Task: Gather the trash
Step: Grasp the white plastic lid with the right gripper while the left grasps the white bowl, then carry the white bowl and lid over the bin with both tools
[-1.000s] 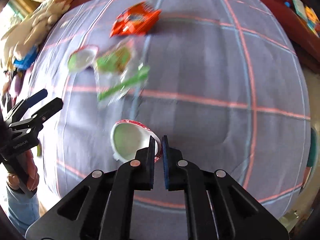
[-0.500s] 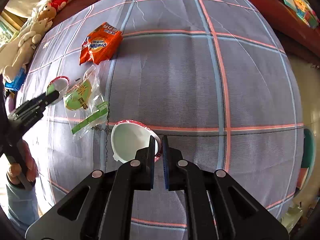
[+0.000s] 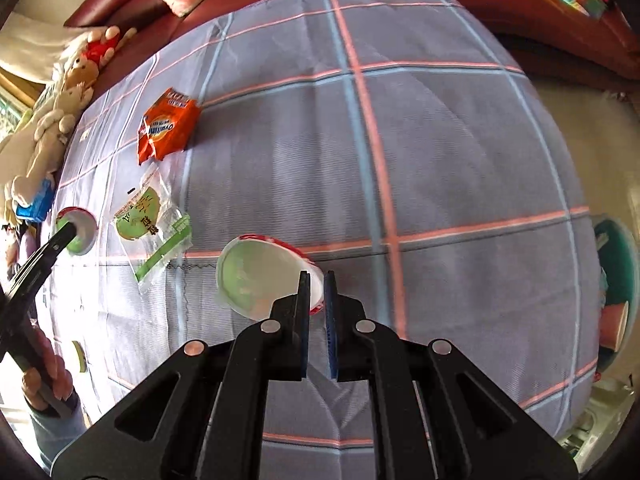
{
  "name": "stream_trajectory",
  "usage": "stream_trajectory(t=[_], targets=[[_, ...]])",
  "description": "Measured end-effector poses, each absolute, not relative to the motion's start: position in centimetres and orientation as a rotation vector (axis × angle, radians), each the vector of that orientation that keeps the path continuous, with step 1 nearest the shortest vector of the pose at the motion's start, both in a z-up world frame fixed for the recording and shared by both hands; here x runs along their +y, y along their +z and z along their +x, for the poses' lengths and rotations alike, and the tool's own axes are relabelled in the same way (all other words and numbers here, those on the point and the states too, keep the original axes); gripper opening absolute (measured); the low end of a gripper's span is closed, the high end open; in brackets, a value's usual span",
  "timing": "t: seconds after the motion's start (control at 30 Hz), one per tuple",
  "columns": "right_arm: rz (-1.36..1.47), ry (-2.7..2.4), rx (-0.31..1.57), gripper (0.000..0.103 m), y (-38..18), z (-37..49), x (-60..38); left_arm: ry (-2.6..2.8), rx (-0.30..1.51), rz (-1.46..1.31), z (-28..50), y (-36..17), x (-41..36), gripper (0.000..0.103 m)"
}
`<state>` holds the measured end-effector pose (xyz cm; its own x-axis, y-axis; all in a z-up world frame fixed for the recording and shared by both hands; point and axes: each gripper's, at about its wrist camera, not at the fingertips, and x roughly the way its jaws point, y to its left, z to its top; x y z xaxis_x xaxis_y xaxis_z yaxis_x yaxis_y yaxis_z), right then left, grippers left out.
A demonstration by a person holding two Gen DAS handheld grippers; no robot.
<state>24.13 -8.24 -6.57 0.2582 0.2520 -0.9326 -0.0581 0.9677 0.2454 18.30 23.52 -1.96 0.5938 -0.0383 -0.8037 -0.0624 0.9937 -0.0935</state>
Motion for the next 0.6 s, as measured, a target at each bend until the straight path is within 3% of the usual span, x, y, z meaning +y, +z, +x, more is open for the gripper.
stream_trajectory(t=[0.3, 0.43, 0.5, 0.53, 0.6], targets=[[0.211, 0.204, 1.269, 0.007, -6.1, 21.8, -11.4, -0.071, 0.908, -0.100, 16.6, 0.1, 19.0, 0.005], [0.197, 0.247, 1.289, 0.013, -6.7, 22.3, -10.9, -0.093, 0.926, -0.130, 16.6, -0.4, 18.1, 0.005], [0.185, 0.293, 1.314, 0.037, -7.3, 23.2, -10.0, -0.104, 0.942, -0.129, 16.4, -0.9, 17.6, 0.005], [0.172, 0.319, 1.323, 0.043, -7.4, 23.7, -9.5, -0.109, 0.947, -0.124, 16.3, -1.1, 17.4, 0.005], [0.079, 0.334, 1.293, 0.046, -7.0, 24.6, -8.3, -0.125, 0.963, -0.120, 16.2, -1.7, 17.0, 0.005]])
